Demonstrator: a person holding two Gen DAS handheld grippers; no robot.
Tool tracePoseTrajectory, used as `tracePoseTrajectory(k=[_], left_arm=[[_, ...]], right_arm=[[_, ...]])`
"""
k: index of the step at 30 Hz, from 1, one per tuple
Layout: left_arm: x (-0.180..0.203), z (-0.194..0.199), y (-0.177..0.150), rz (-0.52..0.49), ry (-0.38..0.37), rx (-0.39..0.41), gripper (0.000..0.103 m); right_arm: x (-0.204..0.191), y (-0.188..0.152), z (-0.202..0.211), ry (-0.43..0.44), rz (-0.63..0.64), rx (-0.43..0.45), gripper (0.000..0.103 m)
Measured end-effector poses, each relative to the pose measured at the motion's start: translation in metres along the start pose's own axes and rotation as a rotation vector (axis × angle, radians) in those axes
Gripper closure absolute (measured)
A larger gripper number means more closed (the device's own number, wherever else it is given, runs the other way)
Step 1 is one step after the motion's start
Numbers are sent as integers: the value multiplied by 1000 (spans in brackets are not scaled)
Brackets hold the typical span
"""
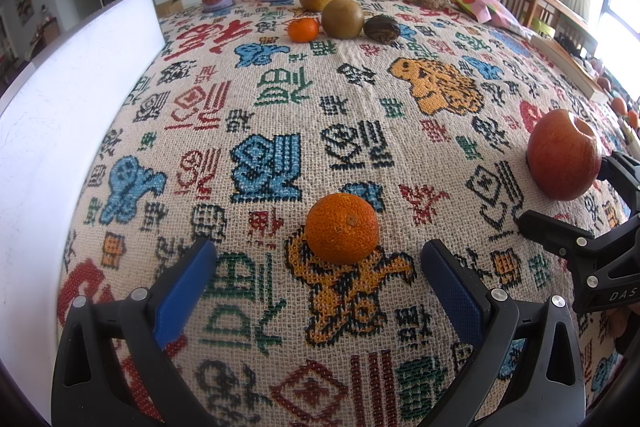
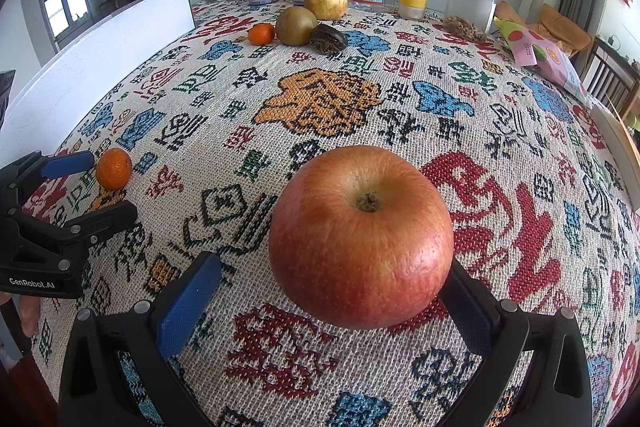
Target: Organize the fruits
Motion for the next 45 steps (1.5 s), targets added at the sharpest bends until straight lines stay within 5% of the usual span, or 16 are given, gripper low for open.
tracePoseTrajectory(k=[6, 11, 14, 20, 26, 29, 32, 35, 39, 45], left_arm=[[0, 0, 0, 5, -13, -1, 1], [3, 8, 3, 2, -187, -10, 2], [0, 6, 12, 28, -213, -20, 5], [14, 4, 17, -84, -118, -20, 73], [6, 29, 10, 9, -158, 29, 74], [-2, 61, 14, 57, -198, 66, 74], [-20, 114, 23, 146, -270, 117, 74], [-58, 173, 37, 232, -304, 194, 74], [-142, 234, 51, 360, -232, 288, 74], [-285, 200, 30, 649, -47, 198, 74]], right_arm=[[0, 0, 0, -1, -1, 0, 0], [0, 0, 0, 0, -1, 0, 0], [0, 0, 0, 0, -3, 0, 0], [9, -2, 10, 103, -95, 1, 0], [20, 5, 20, 177, -215, -75, 3], [20, 7, 10, 105, -162, -119, 33], [13, 12, 13, 96, -150, -131, 33], [-20, 34, 35, 211, -147, -89, 33], [-111, 92, 78, 400, -57, -1, 33], [-284, 169, 106, 613, 147, 49, 33]])
Point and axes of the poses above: each gripper's, at about its wrist camera, not at the fingertips, and z roughly against the way its jaws point, x to its right, y to its top, the point moved 10 cm from there along -z, roughly the way its jaws point, and after that the axes turned 4 degrees about -y, right-handed, at the moved point
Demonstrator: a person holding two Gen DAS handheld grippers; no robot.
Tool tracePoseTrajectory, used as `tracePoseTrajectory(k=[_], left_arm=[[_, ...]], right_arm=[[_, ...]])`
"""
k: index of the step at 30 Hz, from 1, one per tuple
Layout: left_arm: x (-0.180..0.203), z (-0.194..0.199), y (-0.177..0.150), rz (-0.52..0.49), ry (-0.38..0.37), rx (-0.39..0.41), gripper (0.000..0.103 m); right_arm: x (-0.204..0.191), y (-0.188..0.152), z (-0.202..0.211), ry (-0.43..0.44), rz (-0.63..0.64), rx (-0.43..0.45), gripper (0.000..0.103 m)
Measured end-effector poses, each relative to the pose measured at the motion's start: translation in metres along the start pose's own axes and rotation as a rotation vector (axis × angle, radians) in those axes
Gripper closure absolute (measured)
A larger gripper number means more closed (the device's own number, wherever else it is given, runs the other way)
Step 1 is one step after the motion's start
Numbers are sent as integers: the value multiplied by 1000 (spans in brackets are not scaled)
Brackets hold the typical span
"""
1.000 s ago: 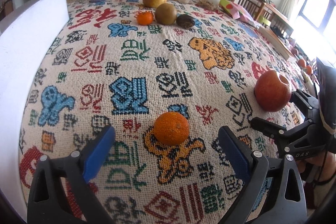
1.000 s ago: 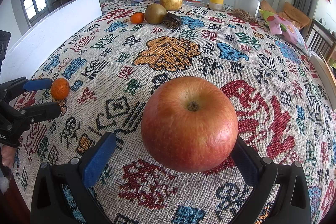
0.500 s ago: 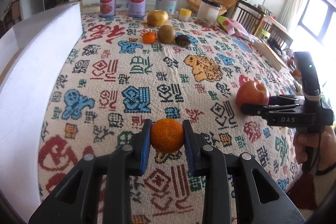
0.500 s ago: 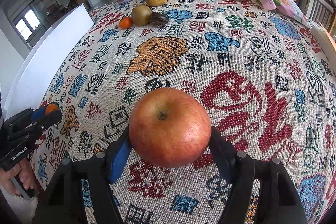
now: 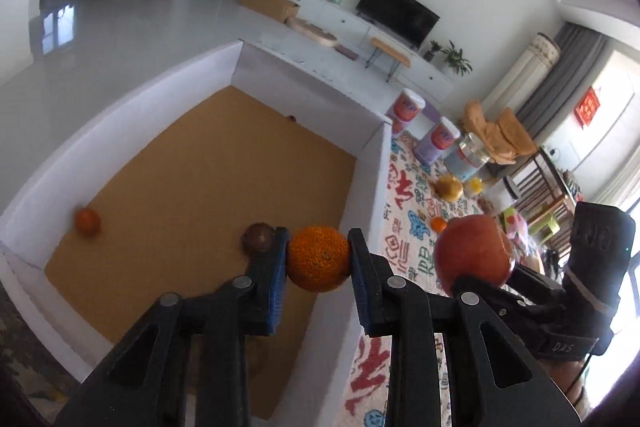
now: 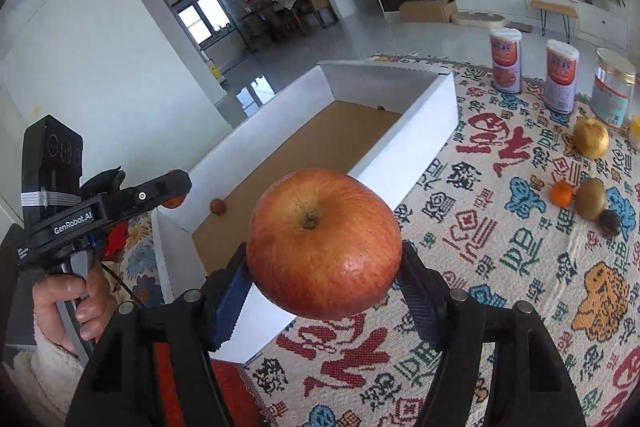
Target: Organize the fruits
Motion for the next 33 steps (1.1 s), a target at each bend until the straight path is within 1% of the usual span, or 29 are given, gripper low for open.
tracePoseTrajectory(k=[2, 4, 6, 8, 9, 10, 11, 12, 14, 16, 17, 18, 19, 20, 21, 22, 24, 26, 27, 30, 32, 33], left_arm=[[-30, -27, 3, 54, 57, -43, 74], [-52, -52, 1, 81, 114, -88, 74], [-65, -72, -4, 112, 139, -129, 73], [-74, -85, -8, 142, 161, -150, 71], [-76, -91, -12, 151, 166, -165, 65], [-77, -95, -16, 154, 172, -182, 61], [-78, -96, -19, 153, 179, -194, 50], [-77, -96, -20, 146, 186, -195, 41], [-71, -88, -16, 123, 194, -157, 35], [-63, -72, -8, 95, 206, -90, 27], [-59, -62, -4, 80, 210, -53, 22], [-53, -54, -2, 63, 212, -19, 18], [-44, -47, 0, 44, 209, 10, 17], [-33, -41, 0, 22, 201, 33, 17], [-22, -36, -2, -1, 189, 51, 16], [-9, -33, -5, -23, 172, 63, 16], [23, -30, -16, -85, 134, 75, 13], [56, -26, -33, -161, 92, 71, 11], [76, -29, -45, -199, 63, 62, 9], [135, -40, -88, -311, -33, 8, 6], [172, -62, -121, -368, -92, -51, 5], [186, -76, -139, -397, -102, -84, 5]], right_arm=[[-28, 23, -37, -7, 79, -21, 33], [-45, 39, -76, -62, 163, -60, 33], [-48, 42, -112, -113, 209, -139, 33], [-42, 38, -140, -171, 232, -217, 33], [-37, 35, -151, -203, 243, -244, 33], [-31, 32, -159, -236, 252, -266, 33], [-26, 29, -166, -262, 255, -284, 33], [-26, 29, -168, -274, 276, -279, 32], [-26, 28, -169, -292, 295, -283, 32], [-27, 39, -154, -284, 283, -233, 30], [-26, 48, -141, -280, 279, -191, 24], [-25, 55, -127, -282, 276, -146, 16], [-21, 64, -110, -288, 271, -96, 13], [-14, 68, -93, -296, 263, -53, 7], [-6, 71, -77, -304, 253, -15, 3], [4, 68, -63, -314, 242, 11, 1], [36, 49, -35, -343, 208, 41, 0], [77, 10, -16, -372, 166, 30, 0], [101, -14, -8, -399, 139, 16, 0], [180, -95, 23, -496, 20, -42, 0], [225, -140, 53, -543, -78, -60, 0], [247, -160, 67, -569, -124, -64, 0]])
Point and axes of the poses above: each gripper's, at about its wrist camera, not at the fingertips, and z roughly against the way its jaws point, x to its right, y to its top, the point moved 10 cm from there along -z, roughly the way its jaws point, and after that the axes turned 4 degrees about -y, right-handed, at the moved point
